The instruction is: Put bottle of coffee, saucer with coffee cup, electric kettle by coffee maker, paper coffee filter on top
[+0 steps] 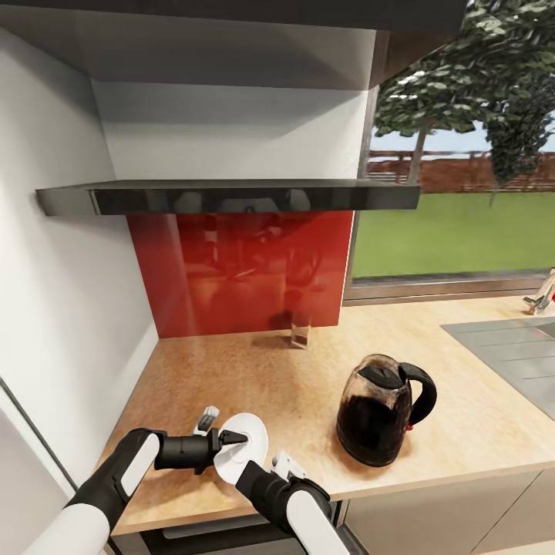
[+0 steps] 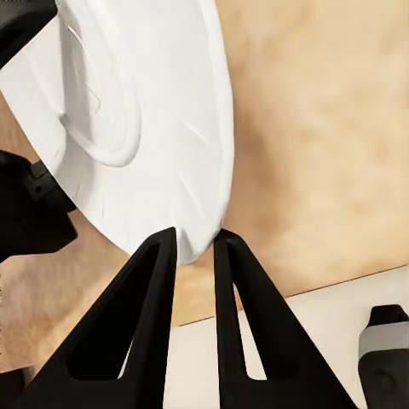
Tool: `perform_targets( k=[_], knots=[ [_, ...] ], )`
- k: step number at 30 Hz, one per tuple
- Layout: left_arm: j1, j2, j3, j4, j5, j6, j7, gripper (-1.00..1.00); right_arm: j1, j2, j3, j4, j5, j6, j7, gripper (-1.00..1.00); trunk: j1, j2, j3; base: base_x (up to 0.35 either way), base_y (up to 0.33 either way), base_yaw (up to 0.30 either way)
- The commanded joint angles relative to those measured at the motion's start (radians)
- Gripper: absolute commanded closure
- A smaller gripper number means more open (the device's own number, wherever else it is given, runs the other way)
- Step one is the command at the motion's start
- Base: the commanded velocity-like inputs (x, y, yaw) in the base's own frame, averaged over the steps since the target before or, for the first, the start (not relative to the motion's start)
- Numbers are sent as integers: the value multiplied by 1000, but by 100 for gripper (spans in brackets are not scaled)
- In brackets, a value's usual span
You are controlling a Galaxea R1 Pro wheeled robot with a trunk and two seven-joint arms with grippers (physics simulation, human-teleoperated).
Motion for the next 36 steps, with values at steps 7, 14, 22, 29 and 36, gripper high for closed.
perform_targets(
  k=[7,14,22,29,36],
  knots=[
    [-1,10,0,0,-11,-1,-49,-100,-1,0,0,-3,-5,3,-4,100,1,-2,-2,0,0,0],
    [-1,21,12,0,-10,0,-77,-100,-2,0,-4,-14,-3,3,-4,100,1,-2,-2,0,0,0],
    [-3,93,25,0,-10,0,-148,-100,-1,0,-6,-48,-2,1,-5,100,1,-2,-2,0,0,0],
    [-5,195,26,0,24,-2,-179,-100,-1,0,-11,-58,-1,0,-3,100,1,-2,-2,0,0,0],
    [-4,234,24,-1,32,-11,-183,-100,-1,0,-55,-87,2,0,-2,100,1,-2,-2,0,0,0]
  ],
)
